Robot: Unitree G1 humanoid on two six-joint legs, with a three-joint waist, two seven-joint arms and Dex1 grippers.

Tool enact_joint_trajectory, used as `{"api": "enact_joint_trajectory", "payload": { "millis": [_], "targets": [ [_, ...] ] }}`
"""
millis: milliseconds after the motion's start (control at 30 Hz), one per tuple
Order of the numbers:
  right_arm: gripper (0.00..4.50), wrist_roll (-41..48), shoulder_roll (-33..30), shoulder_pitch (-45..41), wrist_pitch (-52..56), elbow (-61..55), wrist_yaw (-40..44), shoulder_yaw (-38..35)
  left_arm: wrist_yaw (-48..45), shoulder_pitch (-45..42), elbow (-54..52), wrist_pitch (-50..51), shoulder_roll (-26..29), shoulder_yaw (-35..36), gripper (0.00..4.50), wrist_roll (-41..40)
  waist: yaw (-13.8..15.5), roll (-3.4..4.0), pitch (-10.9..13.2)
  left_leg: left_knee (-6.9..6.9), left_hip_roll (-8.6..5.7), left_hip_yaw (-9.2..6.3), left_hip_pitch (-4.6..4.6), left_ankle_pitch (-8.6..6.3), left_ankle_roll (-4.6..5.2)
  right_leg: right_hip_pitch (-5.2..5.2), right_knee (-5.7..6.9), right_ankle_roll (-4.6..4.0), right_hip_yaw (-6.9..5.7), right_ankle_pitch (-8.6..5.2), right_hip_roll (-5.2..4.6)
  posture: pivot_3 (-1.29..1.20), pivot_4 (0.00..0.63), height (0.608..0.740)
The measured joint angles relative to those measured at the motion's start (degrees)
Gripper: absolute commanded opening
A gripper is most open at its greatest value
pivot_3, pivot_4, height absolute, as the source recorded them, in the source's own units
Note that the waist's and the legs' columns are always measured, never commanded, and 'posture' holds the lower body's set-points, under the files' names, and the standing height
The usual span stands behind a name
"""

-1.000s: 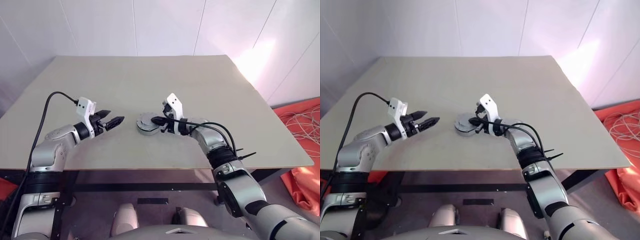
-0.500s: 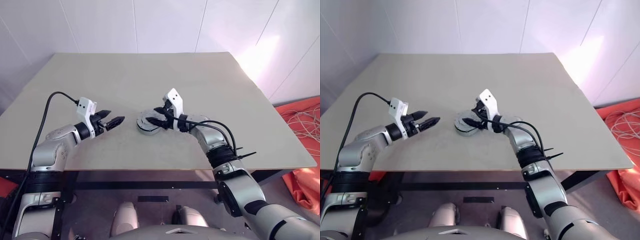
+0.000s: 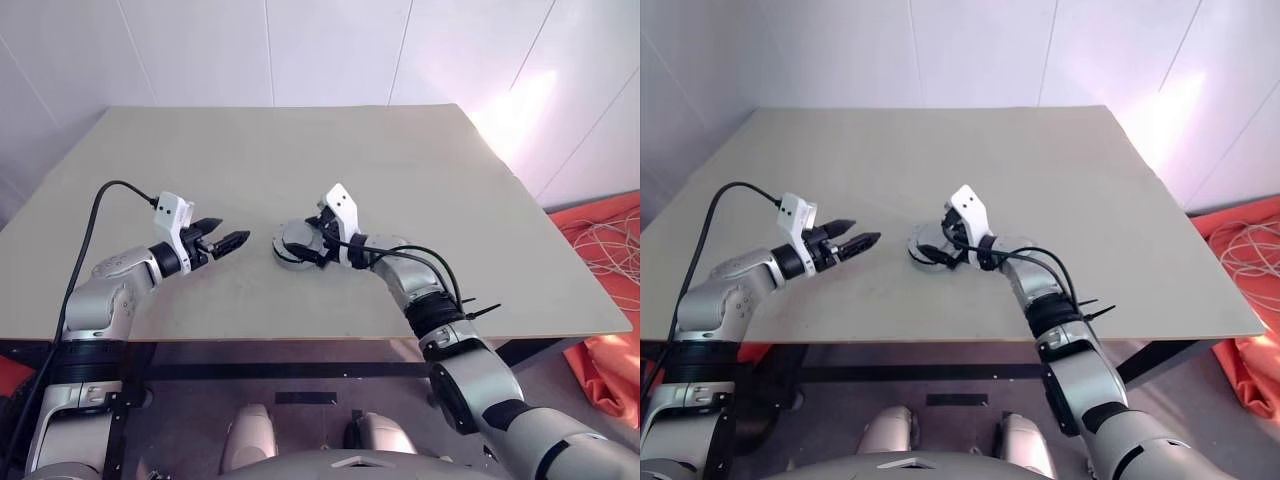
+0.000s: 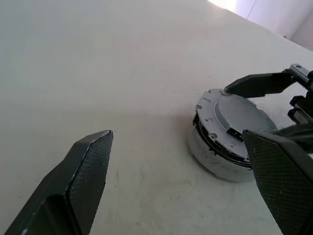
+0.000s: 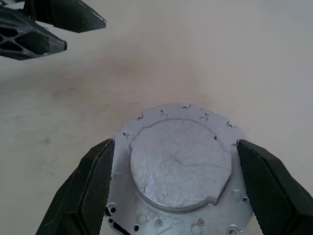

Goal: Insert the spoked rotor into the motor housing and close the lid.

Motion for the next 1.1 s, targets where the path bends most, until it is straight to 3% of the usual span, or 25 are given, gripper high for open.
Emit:
{"api": "enact_joint_trajectory", "payload": {
  "millis": [433,567,600,1100],
  "targets": [
    [4.49,-1.94,1.02,-0.97,-4.49,3.53,-0.19,0.27,0.52,0.15,-0.05,0.01,0.38,0.06,4.50,0.03,-0.02,0.00,0.00,0.00,0.01,0.00,0.03,-0.02,0.03,0.02,0.02,0.00,0.00,0.00,0.00,0.00,0.000,0.740],
    [3.19,-2.39,1.07,-1.84,-5.19,5.03,-1.19,0.14,0.73,0.15,-0.04,0.00,0.39,0.06,4.50,0.06,-0.03,0.00,0.00,0.00,0.01,0.00,0.03,-0.02,0.04,0.03,0.02,0.00,0.00,0.00,0.00,0.00,0.000,0.740],
    [3.14,-2.39,1.08,-1.97,-5.26,5.26,-1.18,0.14,0.80,0.15,-0.04,0.00,0.39,0.06,4.50,0.10,-0.03,0.00,0.00,0.00,0.01,0.00,0.03,-0.03,0.04,0.03,0.02,0.00,0.00,0.00,0.00,0.00,0.000,0.740],
    [3.15,-3.82,0.21,-1.98,-7.67,5.64,0.42,0.77,0.84,0.12,-0.03,-0.48,0.40,0.06,4.50,0.60,0.03,-0.01,0.00,0.01,0.00,0.00,0.02,-0.03,0.04,0.03,0.01,0.00,0.00,0.00,0.00,0.00,0.000,0.740]
  ]
}}
